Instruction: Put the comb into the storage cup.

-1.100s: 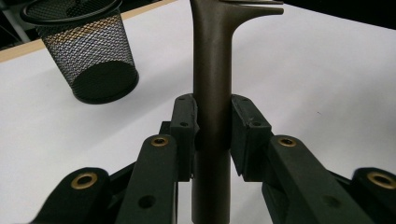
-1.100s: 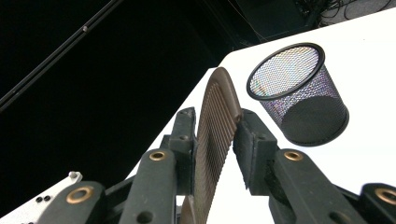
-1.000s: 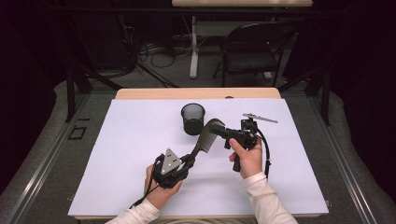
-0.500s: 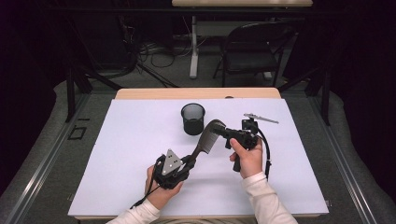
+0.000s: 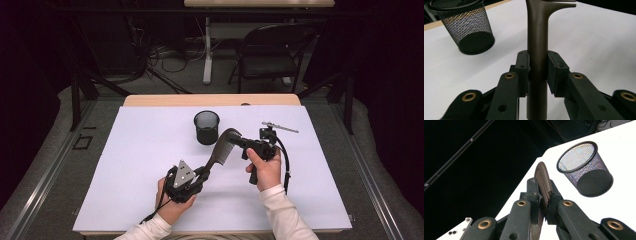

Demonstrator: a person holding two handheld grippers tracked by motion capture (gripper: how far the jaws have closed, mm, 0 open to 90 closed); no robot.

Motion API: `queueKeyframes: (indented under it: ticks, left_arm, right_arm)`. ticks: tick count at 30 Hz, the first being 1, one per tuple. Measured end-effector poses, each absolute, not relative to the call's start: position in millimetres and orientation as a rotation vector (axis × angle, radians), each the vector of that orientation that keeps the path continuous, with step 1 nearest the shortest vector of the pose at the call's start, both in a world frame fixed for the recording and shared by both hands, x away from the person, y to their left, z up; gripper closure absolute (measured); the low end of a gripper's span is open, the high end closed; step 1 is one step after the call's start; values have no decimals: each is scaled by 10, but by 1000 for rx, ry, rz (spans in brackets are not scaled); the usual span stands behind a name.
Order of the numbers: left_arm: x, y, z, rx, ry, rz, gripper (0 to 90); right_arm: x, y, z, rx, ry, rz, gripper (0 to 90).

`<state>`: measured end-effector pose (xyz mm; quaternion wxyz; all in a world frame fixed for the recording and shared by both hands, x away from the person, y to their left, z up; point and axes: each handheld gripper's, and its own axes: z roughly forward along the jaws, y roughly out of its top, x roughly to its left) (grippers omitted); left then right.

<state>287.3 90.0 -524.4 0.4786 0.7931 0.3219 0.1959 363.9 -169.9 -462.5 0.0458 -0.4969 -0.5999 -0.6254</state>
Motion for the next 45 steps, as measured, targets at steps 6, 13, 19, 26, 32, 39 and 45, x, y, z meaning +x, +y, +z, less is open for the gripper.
queueKeyframes:
  ticks: [6, 13, 19, 26, 32, 39, 45]
  left_arm:
    - [2874, 898, -5249, 1938, 787, 474, 726]
    - [2874, 896, -5257, 1939, 785, 474, 726]
    - [2876, 895, -5260, 1939, 785, 470, 726]
    - [2877, 894, -5267, 1938, 788, 472, 725]
    - [2877, 895, -5268, 1937, 787, 476, 724]
    - [2876, 898, -5265, 1936, 784, 479, 723]
    - [2871, 898, -5264, 1929, 786, 485, 721]
  right_arm:
    - [3646, -1712, -4643, -1518, -1812, -1905, 862]
    - [3643, -1712, -4647, -1515, -1812, -1907, 866]
    - [3642, -1710, -4656, -1524, -1809, -1909, 866]
    - [3646, -1715, -4667, -1519, -1801, -1910, 867]
    - [3640, -1710, -4663, -1520, -1800, -1914, 867]
    - [3635, -1710, -4662, -1515, -1799, -1923, 868]
    - [3631, -1710, -4658, -1495, -1800, -1935, 869]
